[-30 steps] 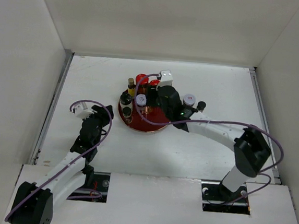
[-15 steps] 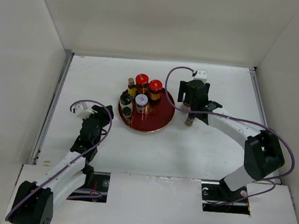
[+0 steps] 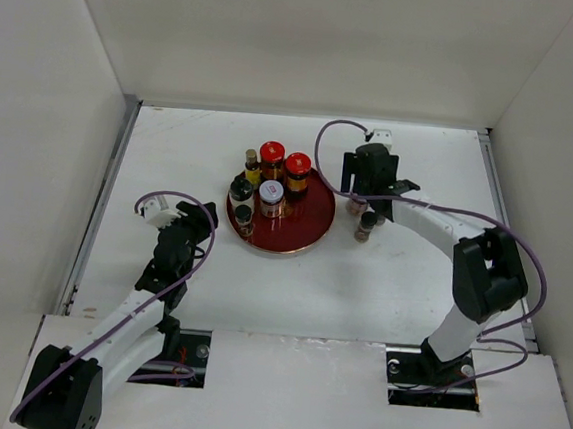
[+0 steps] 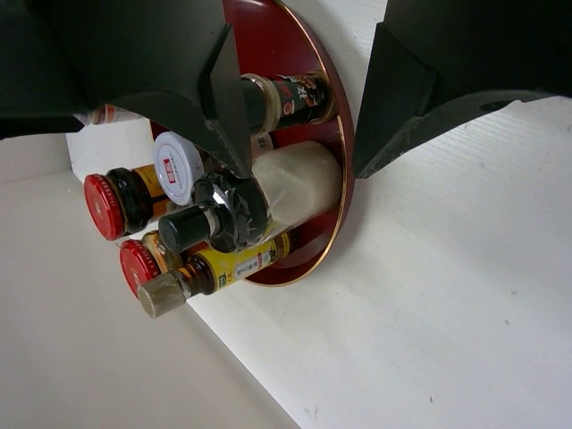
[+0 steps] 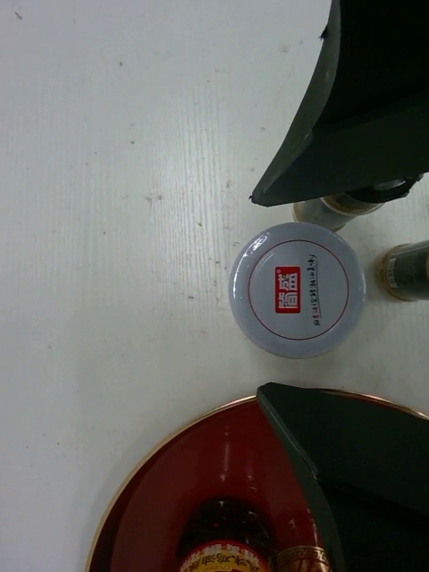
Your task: Organize the condiment bottles
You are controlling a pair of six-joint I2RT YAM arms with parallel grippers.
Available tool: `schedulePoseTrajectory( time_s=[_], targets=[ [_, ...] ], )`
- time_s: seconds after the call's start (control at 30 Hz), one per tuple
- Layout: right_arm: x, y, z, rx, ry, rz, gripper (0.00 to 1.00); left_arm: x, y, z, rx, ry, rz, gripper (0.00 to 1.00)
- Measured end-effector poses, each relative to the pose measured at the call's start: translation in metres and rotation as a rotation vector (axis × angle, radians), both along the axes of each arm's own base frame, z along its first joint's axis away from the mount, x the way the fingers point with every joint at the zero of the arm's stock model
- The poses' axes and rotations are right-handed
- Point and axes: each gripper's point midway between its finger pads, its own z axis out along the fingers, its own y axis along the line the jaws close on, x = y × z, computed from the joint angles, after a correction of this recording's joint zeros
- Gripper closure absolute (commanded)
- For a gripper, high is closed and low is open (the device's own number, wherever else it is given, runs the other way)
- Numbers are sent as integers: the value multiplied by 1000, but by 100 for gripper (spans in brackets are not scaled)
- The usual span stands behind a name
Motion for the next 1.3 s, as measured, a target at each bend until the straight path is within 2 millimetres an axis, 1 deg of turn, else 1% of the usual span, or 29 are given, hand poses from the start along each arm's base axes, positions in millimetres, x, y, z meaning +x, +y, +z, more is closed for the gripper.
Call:
schedulePoseTrajectory(
  time_s=[0.1,0.37,0.43,0.53,0.67,0.83,0.93,1.0,1.07,1.13,1.2,1.3],
  targets=[
    [4,2,-3,-4,11,2,15,0,0,0,0,0,0,53],
    [1,2,-20,-28,66,11,20,0,0,0,-1,-1,0,53],
    [0,2,-24,-33,77,11,25,0,0,0,-1,-1,0,53],
    [0,1,-27,-41,87,12,35,0,0,0,0,-1,0,53],
    [0,1,-27,-38,86,10,43,0,0,1,-2,-4,0,53],
    [3,1,-24,-35,66,4,46,0,0,1,-1,-3,-2,53],
    [7,2,-14,-31,31,0,47,0,0,1,-1,-2,-2,53],
    [8,5,-3,-26,1,3,47,0,0,1,-2,-2,-3,53],
    [8,13,10,-17,-38,17,46,0,0,1,-1,-3,-3,53],
    [6,27,21,-1,-71,43,46,0,0,1,-1,-2,-3,53],
    [2,45,28,11,-90,82,46,0,0,1,-1,-2,-3,53],
    [-5,73,33,25,-101,141,45,0,0,1,-2,-2,-3,53]
  ],
)
